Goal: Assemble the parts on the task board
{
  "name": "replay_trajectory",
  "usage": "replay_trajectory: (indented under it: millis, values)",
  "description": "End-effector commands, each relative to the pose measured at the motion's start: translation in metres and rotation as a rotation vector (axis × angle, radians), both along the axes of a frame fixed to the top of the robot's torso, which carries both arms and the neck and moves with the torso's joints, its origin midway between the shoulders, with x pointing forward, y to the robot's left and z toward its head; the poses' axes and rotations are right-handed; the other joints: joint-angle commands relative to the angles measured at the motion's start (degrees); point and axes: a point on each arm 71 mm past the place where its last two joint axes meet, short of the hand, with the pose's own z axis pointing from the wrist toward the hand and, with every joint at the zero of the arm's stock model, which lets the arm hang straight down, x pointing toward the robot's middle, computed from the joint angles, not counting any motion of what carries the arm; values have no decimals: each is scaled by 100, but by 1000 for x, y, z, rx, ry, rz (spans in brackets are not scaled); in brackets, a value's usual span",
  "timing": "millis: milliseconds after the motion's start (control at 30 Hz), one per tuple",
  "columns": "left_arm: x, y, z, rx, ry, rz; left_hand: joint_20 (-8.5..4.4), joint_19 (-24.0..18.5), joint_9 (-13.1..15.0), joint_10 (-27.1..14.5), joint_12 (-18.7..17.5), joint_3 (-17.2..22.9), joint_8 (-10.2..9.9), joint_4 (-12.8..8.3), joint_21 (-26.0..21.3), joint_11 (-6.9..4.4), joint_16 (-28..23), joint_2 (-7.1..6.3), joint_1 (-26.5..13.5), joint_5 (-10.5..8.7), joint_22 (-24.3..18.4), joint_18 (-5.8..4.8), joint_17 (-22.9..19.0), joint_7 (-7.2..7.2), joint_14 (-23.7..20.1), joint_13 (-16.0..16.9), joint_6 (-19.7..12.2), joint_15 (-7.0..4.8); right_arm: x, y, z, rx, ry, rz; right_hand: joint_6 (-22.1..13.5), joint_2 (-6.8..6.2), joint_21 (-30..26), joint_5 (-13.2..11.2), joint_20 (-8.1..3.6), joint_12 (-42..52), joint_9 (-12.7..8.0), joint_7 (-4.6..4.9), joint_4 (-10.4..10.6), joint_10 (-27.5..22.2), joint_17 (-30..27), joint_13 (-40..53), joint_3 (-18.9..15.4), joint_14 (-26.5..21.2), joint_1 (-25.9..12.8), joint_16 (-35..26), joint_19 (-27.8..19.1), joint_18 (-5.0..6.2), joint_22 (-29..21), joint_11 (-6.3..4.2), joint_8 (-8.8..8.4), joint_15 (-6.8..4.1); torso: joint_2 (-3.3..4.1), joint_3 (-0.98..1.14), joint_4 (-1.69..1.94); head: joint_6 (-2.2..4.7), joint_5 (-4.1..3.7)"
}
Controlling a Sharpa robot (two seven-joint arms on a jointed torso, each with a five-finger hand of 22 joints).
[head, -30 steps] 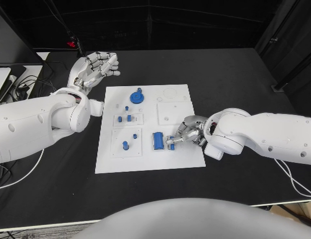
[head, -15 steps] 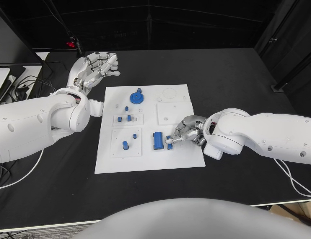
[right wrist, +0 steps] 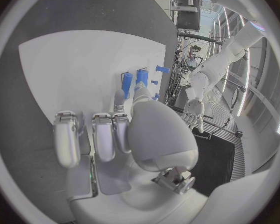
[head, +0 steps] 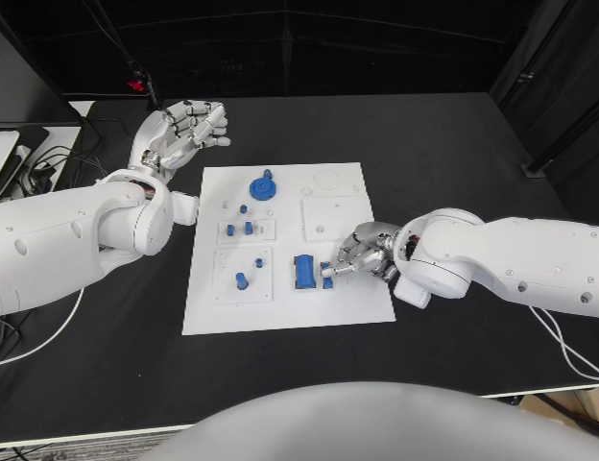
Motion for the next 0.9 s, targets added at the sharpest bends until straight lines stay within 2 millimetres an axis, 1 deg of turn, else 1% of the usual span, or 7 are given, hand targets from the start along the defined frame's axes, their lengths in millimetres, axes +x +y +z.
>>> replay_trajectory:
  millis: [33,167,233,367,567,733,900]
  values:
    - [0,-1,1,-7,-3,-8,12,41,-8,-31,38,-26,15,-3,17,10,26,57,16,20,-5,17,-4,654,-27,-9,-46,-7,-3,0,1,-17,-18,29,15,50,18,-67,-67,14,131,-65,-1,608,1509,1501,-50,605,-8,14,597,-43,1510,-57,176,-61,-1,-1,-3,-1,4]
    - [0,-1,1,-7,-3,-8,12,41,-8,-31,38,-26,15,-3,17,10,26,57,16,20,-5,17,-4,654,-27,-9,-46,-7,-6,1,0,-27,-5,56,29,52,18,-185,-104,14,267,-111,3,608,1509,1501,-85,605,-12,14,597,-43,1510,-100,338,-100,1,-2,-10,-1,-5]
    - [0,-1,1,-7,-3,-10,12,41,-8,-32,39,-26,17,-4,18,10,28,60,21,24,-6,17,-7,654,-28,-10,-47,-7,-8,2,0,-28,-1,70,38,44,18,-296,-124,14,325,-135,-1,608,1509,1501,-99,605,-3,14,597,-43,1510,-122,396,-121,-1,-1,-1,-1,-23]
    - [0,-1,1,-7,-3,-10,12,41,-8,-32,39,-26,17,-4,18,10,28,60,21,24,-6,17,-7,654,-28,-10,-47,-7,-8,4,0,-28,0,76,40,45,18,-328,-131,14,343,-141,4,608,1509,1501,-104,605,-11,14,597,-43,1510,-129,412,-128,0,0,-2,-1,-26]
    - [0,-1,1,-7,-4,-10,12,41,-8,-33,40,-26,18,-5,19,10,31,63,28,31,-7,17,-10,654,-28,-10,-49,-6,-6,4,-1,-32,-4,70,48,62,18,-342,-137,14,361,-150,7,608,1509,1501,-101,605,-13,14,597,-43,1510,-135,430,-133,-1,1,7,-1,-31]
    - [0,-1,1,-8,-4,-10,12,41,-8,-33,40,-26,18,-5,19,10,31,63,28,31,-7,17,-10,654,-28,-10,-49,-6,-4,4,-2,-39,-7,60,52,145,18,-298,-160,14,419,-184,-26,608,1509,1501,-52,605,85,14,597,-43,1510,-166,475,-157,3,-1,0,-1,-19]
    - [0,-1,1,-8,-4,-10,12,41,-8,-33,40,-26,18,-5,19,10,31,63,28,31,-7,17,-10,654,-28,-10,-49,-6,-3,4,-3,-52,-9,60,45,204,18,-221,-189,14,460,-216,-92,608,1509,1501,-1,605,262,14,597,-43,1510,-195,486,-187,-2,2,7,-1,-21]
